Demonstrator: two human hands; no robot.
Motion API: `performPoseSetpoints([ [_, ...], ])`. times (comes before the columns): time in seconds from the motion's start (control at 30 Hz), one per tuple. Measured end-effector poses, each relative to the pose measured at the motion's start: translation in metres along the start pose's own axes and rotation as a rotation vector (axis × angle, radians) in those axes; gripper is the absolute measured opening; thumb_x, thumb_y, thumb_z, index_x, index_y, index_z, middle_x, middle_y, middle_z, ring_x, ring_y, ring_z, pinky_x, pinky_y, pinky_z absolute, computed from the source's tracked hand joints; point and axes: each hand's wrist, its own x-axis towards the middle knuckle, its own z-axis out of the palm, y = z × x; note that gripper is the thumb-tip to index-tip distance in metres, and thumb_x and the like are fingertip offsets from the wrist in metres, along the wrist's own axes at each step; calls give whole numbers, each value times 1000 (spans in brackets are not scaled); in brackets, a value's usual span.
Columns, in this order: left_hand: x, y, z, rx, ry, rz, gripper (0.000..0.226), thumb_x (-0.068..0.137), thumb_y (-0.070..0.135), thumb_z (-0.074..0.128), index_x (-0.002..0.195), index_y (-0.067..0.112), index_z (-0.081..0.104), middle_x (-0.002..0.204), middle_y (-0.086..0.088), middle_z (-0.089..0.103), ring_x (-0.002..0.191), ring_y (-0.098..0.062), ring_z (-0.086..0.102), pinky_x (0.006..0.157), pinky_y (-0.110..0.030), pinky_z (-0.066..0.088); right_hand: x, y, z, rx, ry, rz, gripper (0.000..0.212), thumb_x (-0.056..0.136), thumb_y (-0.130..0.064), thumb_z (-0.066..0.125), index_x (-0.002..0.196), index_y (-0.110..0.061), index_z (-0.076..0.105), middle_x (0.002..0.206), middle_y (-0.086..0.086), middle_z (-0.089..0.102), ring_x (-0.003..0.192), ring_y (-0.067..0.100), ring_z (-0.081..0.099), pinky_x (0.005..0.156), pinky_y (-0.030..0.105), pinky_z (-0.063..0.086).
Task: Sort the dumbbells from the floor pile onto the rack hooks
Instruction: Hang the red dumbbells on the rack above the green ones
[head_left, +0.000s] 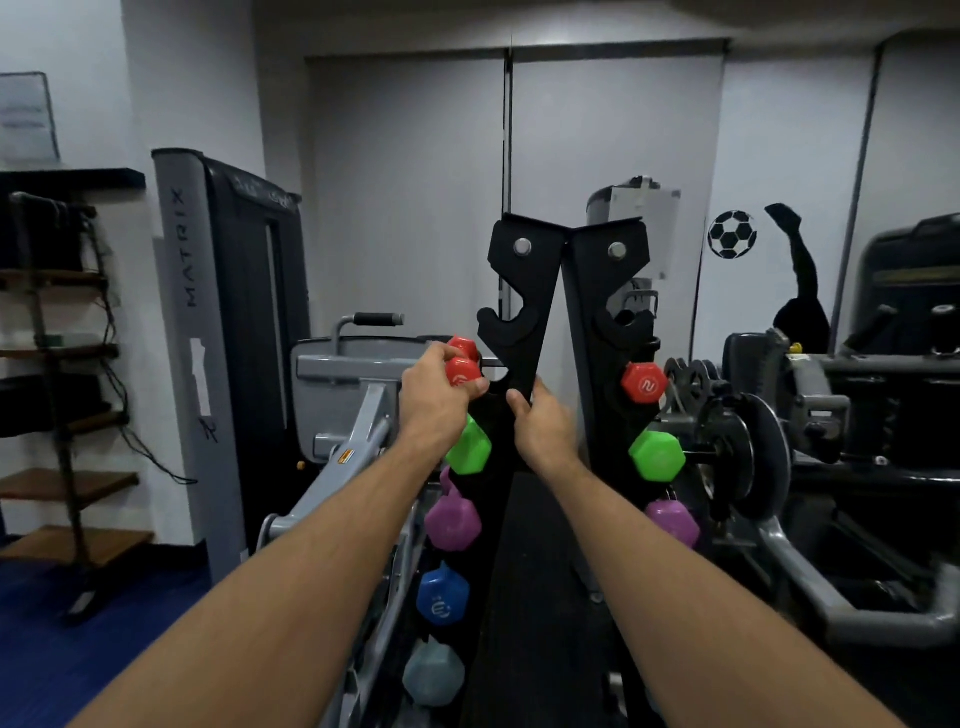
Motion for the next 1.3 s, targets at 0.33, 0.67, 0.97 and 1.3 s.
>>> performPoseSetpoints([
  [0.33,17,-7,24,72,-63,27,44,78,21,86,115,20,62,110,-1,69,100,-19,67,92,-43,57,-2,2,-2,40,-35,-27,41,107,-36,50,145,-20,52,118,10,71,112,31,66,92,40,54],
  [0.67,31,-11,30,117,-154,57,47,80,25,85,119,20,60,112,0,66,103,-21,65,93,-46,57,-3,3,-4,81,-67,-33,40,108,-33,48,147,-24,49,114,6,71,107,26,68,90,41,57],
  [0.97,35,-13,25,128,-243,59,50,80,31,84,122,19,60,118,-1,64,106,-20,64,96,-44,57,-3,4,-9,97,-97,-20,42,109,-32,46,150,-22,47,116,6,70,97,18,63,78,29,47],
  [1.3,34,-14,22,0,-312,15,44,82,28,84,115,18,56,109,3,62,101,-14,63,91,-35,56,-1,8,-6,141,-101,-32,42,108,-32,48,150,-27,48,113,5,72,102,22,69,88,40,59],
])
